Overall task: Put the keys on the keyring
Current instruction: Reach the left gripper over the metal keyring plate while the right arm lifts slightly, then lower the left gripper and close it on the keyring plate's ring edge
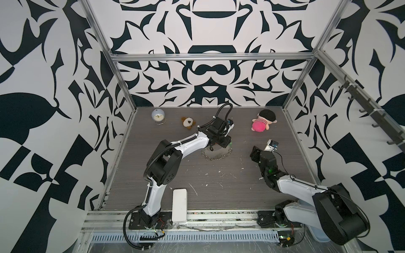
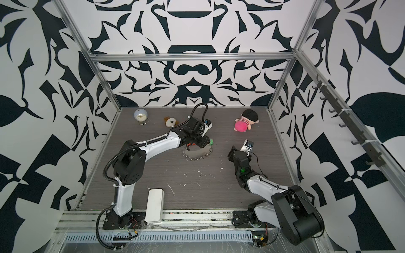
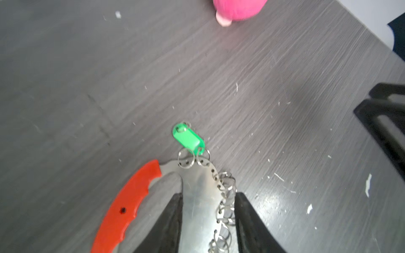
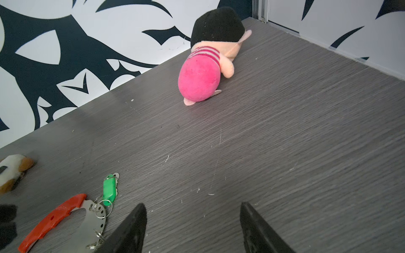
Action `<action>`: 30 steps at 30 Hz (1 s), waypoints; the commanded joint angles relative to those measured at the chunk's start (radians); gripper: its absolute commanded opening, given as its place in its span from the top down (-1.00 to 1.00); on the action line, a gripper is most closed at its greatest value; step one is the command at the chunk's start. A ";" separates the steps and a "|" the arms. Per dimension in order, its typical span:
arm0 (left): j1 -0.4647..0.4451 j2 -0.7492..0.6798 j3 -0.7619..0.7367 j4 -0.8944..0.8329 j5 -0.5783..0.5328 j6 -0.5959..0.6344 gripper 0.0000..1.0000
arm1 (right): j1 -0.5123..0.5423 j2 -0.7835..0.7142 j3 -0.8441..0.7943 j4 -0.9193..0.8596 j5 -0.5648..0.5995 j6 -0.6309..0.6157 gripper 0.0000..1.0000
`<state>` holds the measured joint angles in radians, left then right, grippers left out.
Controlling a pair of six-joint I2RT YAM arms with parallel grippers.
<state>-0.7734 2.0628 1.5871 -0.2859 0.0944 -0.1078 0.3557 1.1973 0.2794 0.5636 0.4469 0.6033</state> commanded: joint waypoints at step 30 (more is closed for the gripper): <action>0.003 0.208 0.160 -0.021 0.021 -0.299 0.39 | 0.002 -0.012 0.032 0.003 0.046 0.010 -0.37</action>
<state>-0.7734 2.2444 1.7119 -0.2749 0.1349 -0.4019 0.3557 1.1973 0.2794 0.5568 0.4728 0.6044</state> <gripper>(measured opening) 0.306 0.685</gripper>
